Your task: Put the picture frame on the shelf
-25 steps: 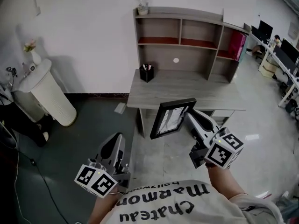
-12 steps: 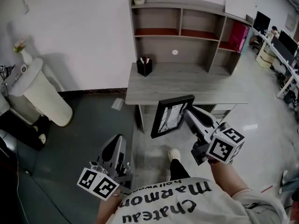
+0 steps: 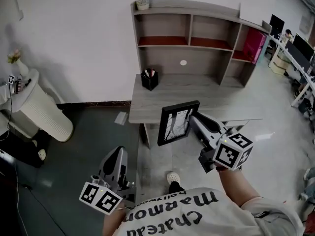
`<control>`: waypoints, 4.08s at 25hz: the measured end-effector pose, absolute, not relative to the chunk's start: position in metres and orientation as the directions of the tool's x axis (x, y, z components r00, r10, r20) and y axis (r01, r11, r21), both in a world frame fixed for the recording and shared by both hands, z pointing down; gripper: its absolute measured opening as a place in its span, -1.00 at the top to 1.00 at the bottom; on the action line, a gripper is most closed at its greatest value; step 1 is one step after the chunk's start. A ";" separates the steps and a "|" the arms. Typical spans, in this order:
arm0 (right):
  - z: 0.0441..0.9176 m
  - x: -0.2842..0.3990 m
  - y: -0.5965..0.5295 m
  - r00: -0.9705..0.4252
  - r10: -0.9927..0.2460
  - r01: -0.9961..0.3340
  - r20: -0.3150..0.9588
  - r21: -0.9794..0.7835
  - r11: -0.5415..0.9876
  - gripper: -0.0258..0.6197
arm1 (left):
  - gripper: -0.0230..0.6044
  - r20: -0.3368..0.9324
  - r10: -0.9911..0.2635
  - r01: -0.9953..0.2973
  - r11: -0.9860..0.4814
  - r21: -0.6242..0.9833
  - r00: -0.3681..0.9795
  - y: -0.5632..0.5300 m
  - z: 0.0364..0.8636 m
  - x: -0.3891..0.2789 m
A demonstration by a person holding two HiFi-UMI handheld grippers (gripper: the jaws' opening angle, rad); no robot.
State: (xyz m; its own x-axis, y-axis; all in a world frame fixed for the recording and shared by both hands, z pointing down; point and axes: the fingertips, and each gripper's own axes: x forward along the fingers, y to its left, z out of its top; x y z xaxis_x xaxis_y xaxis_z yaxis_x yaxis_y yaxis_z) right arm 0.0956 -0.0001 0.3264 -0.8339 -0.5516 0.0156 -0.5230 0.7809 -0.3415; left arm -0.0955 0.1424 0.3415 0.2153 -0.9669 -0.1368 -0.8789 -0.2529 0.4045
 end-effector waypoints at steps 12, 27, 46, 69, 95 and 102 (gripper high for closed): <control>0.279 0.088 -0.139 -0.827 -0.556 -0.489 -0.078 -0.385 0.782 0.69 | 0.87 -0.168 -0.979 -0.912 -0.173 0.372 0.118 0.054 0.304 -0.124; 0.303 0.073 -0.261 -0.843 -0.535 -0.465 -0.055 -0.424 0.777 0.69 | 0.87 -0.159 -0.986 -0.925 -0.106 0.365 0.050 -0.046 0.313 -0.133; 0.322 0.100 -0.321 -0.762 -0.647 -0.562 -0.022 -0.475 0.678 0.69 | 0.87 -0.117 -0.978 -0.901 -0.203 0.384 0.170 -0.139 0.321 -0.139; 0.240 0.005 -0.432 -0.633 -0.754 -0.697 -0.178 -0.294 0.654 0.69 | 0.87 -0.219 -0.943 -0.885 -0.315 0.342 0.251 -0.268 0.297 -0.276; 0.244 -0.070 -0.529 -0.581 -0.814 -0.803 -0.011 -0.151 0.576 0.69 | 0.87 -0.174 -0.950 -0.826 -0.313 0.469 0.261 -0.329 0.342 -0.340; 0.248 -0.081 -0.544 -0.574 -0.818 -0.814 0.021 -0.126 0.568 0.69 | 0.87 -0.170 -0.950 -0.820 -0.311 0.480 0.261 -0.335 0.348 -0.349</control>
State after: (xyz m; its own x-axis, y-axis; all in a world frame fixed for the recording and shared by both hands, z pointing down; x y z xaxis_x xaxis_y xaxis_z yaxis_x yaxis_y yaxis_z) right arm -0.0813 -0.5438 0.2483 -0.5743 -0.8184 0.0213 -0.8136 0.5676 -0.1258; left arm -0.3490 -0.3351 0.3476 0.2609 -0.9503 -0.1696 -0.8204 -0.3109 0.4798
